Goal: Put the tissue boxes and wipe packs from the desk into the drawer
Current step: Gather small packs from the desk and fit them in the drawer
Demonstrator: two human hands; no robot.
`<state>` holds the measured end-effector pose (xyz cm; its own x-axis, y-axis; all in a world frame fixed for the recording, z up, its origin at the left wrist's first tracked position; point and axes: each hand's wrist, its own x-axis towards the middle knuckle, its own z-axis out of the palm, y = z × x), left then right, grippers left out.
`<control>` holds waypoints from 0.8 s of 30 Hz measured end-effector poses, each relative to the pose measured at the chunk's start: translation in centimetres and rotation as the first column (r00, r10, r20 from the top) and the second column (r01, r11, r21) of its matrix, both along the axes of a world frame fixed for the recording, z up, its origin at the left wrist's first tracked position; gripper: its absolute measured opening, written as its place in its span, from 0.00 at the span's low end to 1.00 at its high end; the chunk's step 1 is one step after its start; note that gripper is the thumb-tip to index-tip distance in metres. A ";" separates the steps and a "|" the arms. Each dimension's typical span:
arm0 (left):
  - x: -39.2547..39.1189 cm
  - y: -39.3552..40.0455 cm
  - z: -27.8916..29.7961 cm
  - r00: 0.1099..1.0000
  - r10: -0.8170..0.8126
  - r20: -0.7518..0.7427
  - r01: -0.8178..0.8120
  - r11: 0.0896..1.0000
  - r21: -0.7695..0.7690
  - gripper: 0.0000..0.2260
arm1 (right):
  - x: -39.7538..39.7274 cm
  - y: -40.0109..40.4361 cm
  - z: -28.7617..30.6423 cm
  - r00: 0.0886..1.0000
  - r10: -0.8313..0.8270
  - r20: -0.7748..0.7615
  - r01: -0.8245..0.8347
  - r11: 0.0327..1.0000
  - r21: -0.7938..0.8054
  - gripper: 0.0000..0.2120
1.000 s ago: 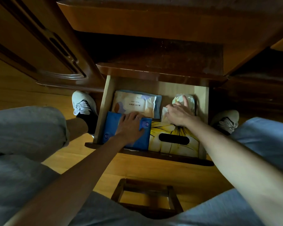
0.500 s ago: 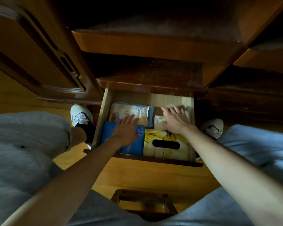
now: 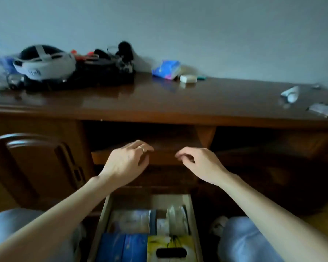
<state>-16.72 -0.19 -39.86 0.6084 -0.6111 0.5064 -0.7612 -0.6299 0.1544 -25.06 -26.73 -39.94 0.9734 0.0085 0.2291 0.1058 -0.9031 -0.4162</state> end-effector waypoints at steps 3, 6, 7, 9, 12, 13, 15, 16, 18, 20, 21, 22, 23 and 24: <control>1.9 -1.5 6.5 0.993 0.011 0.114 0.002 0.994 -0.109 0.09 | 1.6 -0.8 5.9 0.967 0.000 0.256 0.026 0.995 -0.098 0.11; 5.1 -3.3 10.2 0.996 0.069 0.058 -0.060 0.989 -0.138 0.10 | 4.7 -2.1 9.7 0.937 -0.017 0.348 0.083 0.981 -0.175 0.12; 6.4 -3.9 11.0 0.995 0.091 0.033 -0.086 0.988 -0.128 0.10 | 5.9 -2.6 10.4 0.949 -0.039 0.314 0.105 0.975 -0.195 0.13; 8.8 -5.0 12.0 0.992 0.124 -0.003 -0.124 0.987 -0.102 0.11 | 8.3 -3.9 11.1 0.973 -0.097 0.210 0.152 0.952 -0.266 0.15; 12.7 -6.6 12.9 0.989 0.146 -0.015 -0.147 0.988 -0.037 0.11 | 11.9 -5.7 11.2 0.974 -0.127 0.187 0.184 0.926 -0.329 0.13; 14.1 -7.2 12.9 0.988 0.150 -0.020 -0.151 0.989 -0.008 0.11 | 13.2 -6.2 11.4 0.971 -0.133 0.198 0.191 0.931 -0.310 0.11; 16.8 -8.4 12.7 0.986 0.161 -0.037 -0.160 0.986 0.039 0.11 | 16.0 -6.8 11.9 0.974 -0.136 0.180 0.187 0.934 -0.303 0.08; 18.1 -9.1 12.3 0.984 0.169 -0.048 -0.166 0.984 0.058 0.11 | 17.4 -7.1 12.2 0.979 -0.136 0.151 0.180 0.926 -0.333 0.07; 20.7 -10.2 11.4 0.980 0.187 -0.075 -0.181 0.981 0.072 0.11 | 20.6 -7.8 12.4 0.982 -0.158 0.106 0.188 0.896 -0.402 0.06; 23.0 -11.3 10.8 0.974 0.205 -0.097 -0.203 0.979 0.034 0.11 | 23.8 -8.7 12.2 0.973 -0.197 0.117 0.229 0.871 -0.435 0.07; 23.9 -11.9 10.6 0.974 0.212 -0.084 -0.211 0.977 0.019 0.11 | 25.4 -9.2 12.0 0.966 -0.216 0.142 0.257 0.859 -0.442 0.07; 24.8 -12.4 10.5 0.975 0.214 -0.061 -0.214 0.977 0.017 0.11 | 27.0 -9.7 11.9 0.959 -0.234 0.163 0.283 0.852 -0.441 0.07; 25.5 -12.9 10.5 0.976 0.213 -0.045 -0.213 0.977 0.023 0.12 | 28.7 -10.2 11.8 0.952 -0.252 0.172 0.302 0.856 -0.420 0.09; 26.1 -13.3 10.5 0.977 0.212 -0.039 -0.211 0.977 0.026 0.13 | 30.2 -10.5 11.7 0.947 -0.272 0.170 0.318 0.868 -0.380 0.13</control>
<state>9.42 -13.52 -29.40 0.7451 -0.4769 0.4663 -0.6037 -0.7795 0.1673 5.18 -37.19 -28.29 0.9146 -0.1628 0.3702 -0.1686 -0.9855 -0.0168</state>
